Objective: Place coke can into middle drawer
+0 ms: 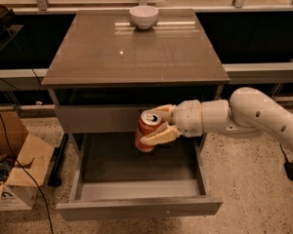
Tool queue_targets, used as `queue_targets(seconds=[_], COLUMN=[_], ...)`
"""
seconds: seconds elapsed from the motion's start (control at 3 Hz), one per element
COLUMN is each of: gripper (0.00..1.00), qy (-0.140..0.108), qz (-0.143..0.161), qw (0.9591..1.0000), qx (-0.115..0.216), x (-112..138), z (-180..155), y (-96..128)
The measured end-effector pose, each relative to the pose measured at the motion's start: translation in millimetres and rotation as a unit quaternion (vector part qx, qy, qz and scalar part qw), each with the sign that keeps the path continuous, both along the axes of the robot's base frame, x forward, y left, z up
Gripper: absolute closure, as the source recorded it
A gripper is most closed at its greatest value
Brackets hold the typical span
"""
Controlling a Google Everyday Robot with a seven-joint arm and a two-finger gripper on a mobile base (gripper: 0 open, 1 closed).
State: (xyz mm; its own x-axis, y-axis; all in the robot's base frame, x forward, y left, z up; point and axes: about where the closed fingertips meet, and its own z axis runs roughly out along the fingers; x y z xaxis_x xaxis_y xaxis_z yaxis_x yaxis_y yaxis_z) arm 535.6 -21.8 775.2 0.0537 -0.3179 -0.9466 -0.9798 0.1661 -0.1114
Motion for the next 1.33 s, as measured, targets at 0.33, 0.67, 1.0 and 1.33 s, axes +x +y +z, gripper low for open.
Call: queue_targets(seconds=[0.33, 0.67, 1.0, 1.33], gripper=[1.00, 1.00, 1.00, 1.00], qy=[-0.001, 0.017, 0.038, 0.044], qz=[-0.010, -0.034, -0.054, -0.055], qw=[1.0000, 0.9993, 0.9978, 0.9975], qx=[-0.001, -0.001, 0.010, 0.014], x=[3, 11, 23, 24], z=[-34, -84, -129, -137], y=[0, 0, -1, 0])
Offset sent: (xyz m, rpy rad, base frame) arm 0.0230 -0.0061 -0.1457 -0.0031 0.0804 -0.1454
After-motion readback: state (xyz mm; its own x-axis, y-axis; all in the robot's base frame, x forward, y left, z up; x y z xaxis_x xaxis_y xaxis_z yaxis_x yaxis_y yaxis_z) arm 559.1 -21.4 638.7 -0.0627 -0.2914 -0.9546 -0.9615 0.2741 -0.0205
